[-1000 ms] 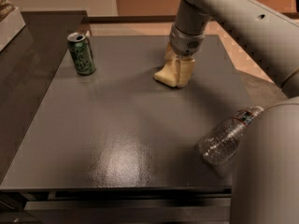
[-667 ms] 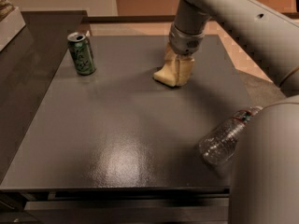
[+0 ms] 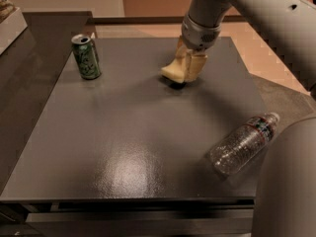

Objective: Pick sponge

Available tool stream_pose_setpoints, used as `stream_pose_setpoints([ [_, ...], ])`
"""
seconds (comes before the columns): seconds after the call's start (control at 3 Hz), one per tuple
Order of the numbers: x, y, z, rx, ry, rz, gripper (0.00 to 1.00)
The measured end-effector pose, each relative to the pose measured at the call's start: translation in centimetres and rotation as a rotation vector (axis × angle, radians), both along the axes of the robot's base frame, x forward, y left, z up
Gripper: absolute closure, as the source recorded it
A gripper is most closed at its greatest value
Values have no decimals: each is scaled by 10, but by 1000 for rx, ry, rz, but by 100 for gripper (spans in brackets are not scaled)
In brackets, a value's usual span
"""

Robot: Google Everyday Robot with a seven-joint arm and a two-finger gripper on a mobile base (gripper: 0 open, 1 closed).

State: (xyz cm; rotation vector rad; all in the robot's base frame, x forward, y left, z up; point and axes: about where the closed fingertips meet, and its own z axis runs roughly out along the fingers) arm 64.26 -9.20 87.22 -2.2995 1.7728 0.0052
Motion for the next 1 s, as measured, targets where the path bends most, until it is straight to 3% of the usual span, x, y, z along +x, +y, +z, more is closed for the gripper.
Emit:
stream_pose_setpoints([
  [0.33,-6,2,35,34,-42,-12,100],
  [0.67,-6,11,90,93,-129,-2,100],
  [1.0,-6,11,90,93,-129,-2,100],
])
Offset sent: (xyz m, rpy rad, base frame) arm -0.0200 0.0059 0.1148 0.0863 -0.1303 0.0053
